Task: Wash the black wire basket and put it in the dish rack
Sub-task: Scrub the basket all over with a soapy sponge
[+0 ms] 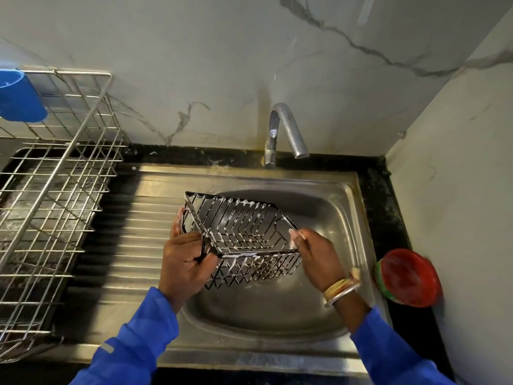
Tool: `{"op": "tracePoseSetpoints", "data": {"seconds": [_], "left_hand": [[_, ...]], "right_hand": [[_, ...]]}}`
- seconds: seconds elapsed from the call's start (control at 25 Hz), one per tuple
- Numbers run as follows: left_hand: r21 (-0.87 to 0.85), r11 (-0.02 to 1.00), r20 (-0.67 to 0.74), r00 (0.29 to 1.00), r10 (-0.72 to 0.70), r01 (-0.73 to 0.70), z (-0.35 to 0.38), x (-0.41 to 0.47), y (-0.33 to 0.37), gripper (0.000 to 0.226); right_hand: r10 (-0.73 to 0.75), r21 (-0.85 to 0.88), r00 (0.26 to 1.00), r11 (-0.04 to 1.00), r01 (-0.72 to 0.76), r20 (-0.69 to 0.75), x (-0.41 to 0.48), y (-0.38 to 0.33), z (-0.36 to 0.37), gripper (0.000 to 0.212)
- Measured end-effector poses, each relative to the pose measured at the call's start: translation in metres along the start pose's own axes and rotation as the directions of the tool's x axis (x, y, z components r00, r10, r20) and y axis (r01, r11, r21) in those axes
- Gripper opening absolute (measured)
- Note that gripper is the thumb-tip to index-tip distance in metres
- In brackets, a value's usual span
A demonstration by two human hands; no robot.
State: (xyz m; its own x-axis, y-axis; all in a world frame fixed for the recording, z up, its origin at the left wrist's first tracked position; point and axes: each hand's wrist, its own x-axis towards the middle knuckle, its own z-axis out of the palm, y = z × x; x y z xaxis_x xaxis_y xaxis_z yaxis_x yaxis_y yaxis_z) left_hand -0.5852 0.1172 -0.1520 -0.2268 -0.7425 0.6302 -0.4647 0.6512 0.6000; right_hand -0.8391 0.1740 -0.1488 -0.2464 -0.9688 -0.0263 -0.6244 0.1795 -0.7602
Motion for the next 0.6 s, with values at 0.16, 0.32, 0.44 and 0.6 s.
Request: {"op": "tracePoseSetpoints", "data": {"seconds": [0.16,0.32,0.44,0.6], "left_hand": [[-0.009,1.0,0.026,0.999,0.022,-0.022,0.009,0.005,-0.004,0.041],[-0.096,0.995,0.06,0.998,-0.033,0.039,-0.002,0.009,-0.003,0.037],[-0.131,0.987,0.055,0.995,-0.084,0.09,-0.013,0.013,-0.001,0.043],[-0.156,0.98,0.102,0.989,-0.108,0.123,-0.018,0.017,-0.003,0.042]], "right_hand": [[-0.227,0.154,0.973,0.961,0.229,-0.034,-0.023,-0.076,0.032,0.034],[-0.348,0.057,0.937,0.936,0.347,0.014,-0.018,-0.039,0.019,0.037],[-0.273,-0.073,0.961,0.959,0.275,0.042,-0.007,0.024,-0.006,0.05],[-0.147,0.048,0.975,0.989,0.141,0.168,0.016,0.046,-0.023,0.026]]}}
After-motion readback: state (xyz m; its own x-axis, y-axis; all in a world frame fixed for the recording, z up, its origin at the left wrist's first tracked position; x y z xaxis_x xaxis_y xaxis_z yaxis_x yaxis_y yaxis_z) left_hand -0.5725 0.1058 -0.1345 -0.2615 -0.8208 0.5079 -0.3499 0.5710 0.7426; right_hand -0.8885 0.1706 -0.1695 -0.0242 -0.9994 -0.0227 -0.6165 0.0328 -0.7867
